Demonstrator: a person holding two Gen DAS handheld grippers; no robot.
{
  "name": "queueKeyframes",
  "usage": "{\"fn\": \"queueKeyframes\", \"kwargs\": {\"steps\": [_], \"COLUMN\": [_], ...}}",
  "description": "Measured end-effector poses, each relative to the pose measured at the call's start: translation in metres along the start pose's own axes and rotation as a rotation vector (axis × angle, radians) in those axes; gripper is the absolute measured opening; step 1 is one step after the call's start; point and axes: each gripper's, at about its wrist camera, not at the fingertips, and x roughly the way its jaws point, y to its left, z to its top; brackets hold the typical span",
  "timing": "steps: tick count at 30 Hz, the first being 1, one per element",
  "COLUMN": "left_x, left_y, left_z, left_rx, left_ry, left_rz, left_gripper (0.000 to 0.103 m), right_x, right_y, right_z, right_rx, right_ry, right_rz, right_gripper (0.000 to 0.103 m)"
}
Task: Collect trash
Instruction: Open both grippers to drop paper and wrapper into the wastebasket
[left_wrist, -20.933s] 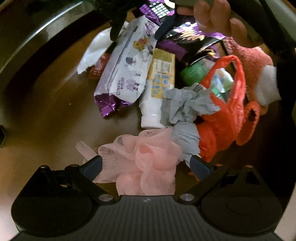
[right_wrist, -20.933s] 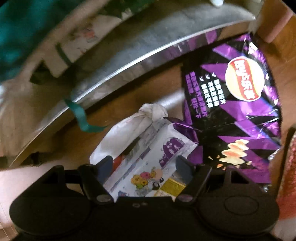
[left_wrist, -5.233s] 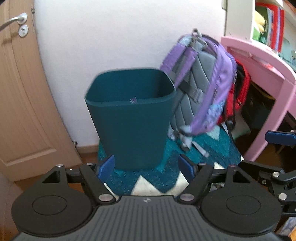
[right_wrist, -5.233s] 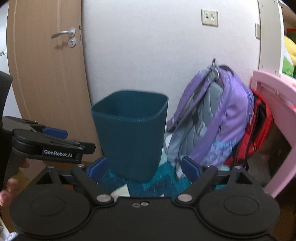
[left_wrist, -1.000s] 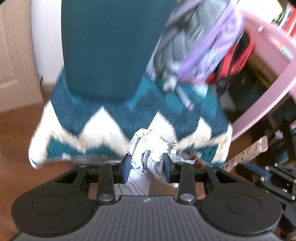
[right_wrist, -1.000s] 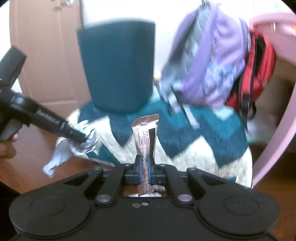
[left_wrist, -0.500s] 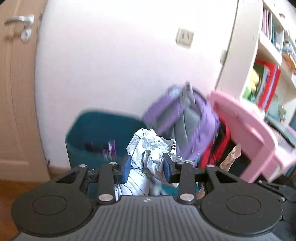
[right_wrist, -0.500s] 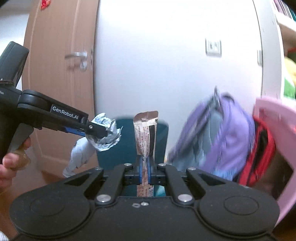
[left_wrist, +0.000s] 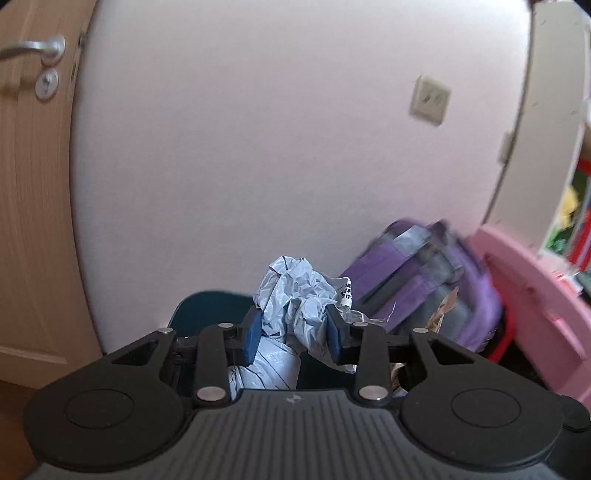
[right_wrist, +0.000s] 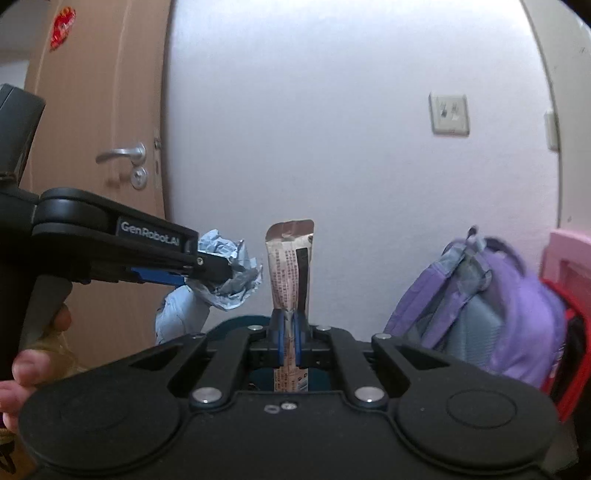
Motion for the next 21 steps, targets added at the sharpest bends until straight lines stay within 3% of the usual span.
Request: {"fn": "queueKeyframes", "kwargs": {"steps": [9, 12, 21], "left_x": [0.081, 0.095, 0.125], "left_y": [0.034, 0.035, 0.033], "left_z": [-0.037, -0.045, -0.054], "left_rx": [-0.022, -0.001, 0.050], "left_ry": [0.162, 0.198, 0.302], "left_rz": [0.064, 0.074, 0.111], "left_gripper": [0.035, 0.035, 0.036], "right_x": [0.075, 0.090, 0.103], "right_y": [-0.004, 0.002, 0.011], "right_z": [-0.043, -0.059, -0.071], "right_rx": [-0.013, -0.032, -0.067], "right_ry": [0.169, 0.246, 0.331], "right_rz": [0.012, 0.020, 0.025], "right_gripper": [0.004, 0.005, 0.009]}}
